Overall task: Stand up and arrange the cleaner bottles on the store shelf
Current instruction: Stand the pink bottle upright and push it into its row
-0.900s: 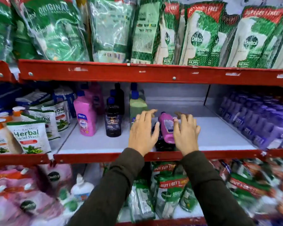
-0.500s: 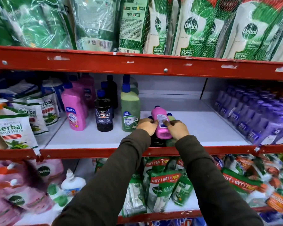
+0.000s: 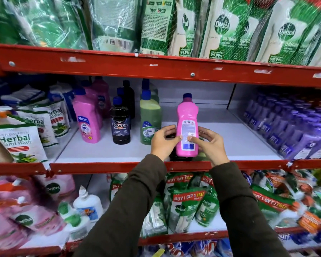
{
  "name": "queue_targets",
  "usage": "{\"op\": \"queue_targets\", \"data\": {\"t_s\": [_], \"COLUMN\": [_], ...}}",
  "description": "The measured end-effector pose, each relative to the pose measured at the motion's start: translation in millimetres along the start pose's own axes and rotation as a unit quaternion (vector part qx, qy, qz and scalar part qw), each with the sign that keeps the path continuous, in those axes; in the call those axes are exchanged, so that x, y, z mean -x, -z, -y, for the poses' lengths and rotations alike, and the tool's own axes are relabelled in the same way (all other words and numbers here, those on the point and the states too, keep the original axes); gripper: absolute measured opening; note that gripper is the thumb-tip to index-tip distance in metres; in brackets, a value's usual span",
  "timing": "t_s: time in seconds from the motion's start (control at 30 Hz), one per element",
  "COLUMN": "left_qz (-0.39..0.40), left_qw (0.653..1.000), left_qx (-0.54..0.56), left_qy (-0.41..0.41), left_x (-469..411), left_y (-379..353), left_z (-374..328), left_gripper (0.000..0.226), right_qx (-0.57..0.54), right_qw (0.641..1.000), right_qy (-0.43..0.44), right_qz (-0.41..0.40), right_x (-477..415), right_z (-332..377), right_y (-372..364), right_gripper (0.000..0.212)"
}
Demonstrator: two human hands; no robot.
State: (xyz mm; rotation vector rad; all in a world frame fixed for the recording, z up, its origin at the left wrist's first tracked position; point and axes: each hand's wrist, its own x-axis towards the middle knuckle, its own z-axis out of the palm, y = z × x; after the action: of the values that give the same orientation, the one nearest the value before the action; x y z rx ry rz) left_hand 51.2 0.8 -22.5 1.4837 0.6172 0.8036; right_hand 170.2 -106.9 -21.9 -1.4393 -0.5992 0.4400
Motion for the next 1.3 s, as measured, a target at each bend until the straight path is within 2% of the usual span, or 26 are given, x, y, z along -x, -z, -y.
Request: {"op": "queue_targets", "data": {"t_s": [0.2,0.33,0.53,0.67,0.8,1.1,1.23,1.3], "left_qz": [0.024,-0.006,-0.049,-0.074,-0.096,-0.115,-0.131,-0.145], "left_qw": [0.995,0.990,0.986,0.986,0.985,0.985,0.981,0.980], "left_qx": [-0.043,-0.051,-0.041,-0.050,-0.062,-0.036,-0.050,-0.045], "left_qy": [-0.091,-0.129,-0.152,-0.144,-0.131,-0.125,-0.135,-0.132], "left_x": [23.9,31.5,33.9,28.2,18.5,5.6,6.6,7.0], "left_y": [58.6,113.6,206.7,265.7,302.6,319.6,321.7,322.9], "left_z": [-9.4,-4.7,3.8,12.9,25.0,48.5,50.7,50.4], "left_gripper": [0.051,0.051,0.048,0.046,0.043,0.037,0.037,0.032], "right_qx": [-0.002,-0.009,-0.020,-0.047,-0.021,0.019,-0.014,-0.031], "right_qw": [0.997,0.994,0.988,0.986,0.986,0.984,0.985,0.987], "right_qy": [0.054,0.078,0.096,0.084,0.093,0.114,0.097,0.086], "right_qz": [0.051,0.079,0.123,0.137,0.137,0.134,0.140,0.134], "right_x": [31.0,43.0,54.8,59.6,59.0,52.7,54.9,54.2], "right_z": [9.0,8.3,-1.6,-15.6,-31.5,-48.5,-53.0,-55.3], "right_y": [-44.8,-95.8,-196.7,-266.2,-311.3,-333.6,-330.0,-328.1], "right_gripper": [0.058,0.059,0.057,0.055,0.056,0.059,0.060,0.052]}}
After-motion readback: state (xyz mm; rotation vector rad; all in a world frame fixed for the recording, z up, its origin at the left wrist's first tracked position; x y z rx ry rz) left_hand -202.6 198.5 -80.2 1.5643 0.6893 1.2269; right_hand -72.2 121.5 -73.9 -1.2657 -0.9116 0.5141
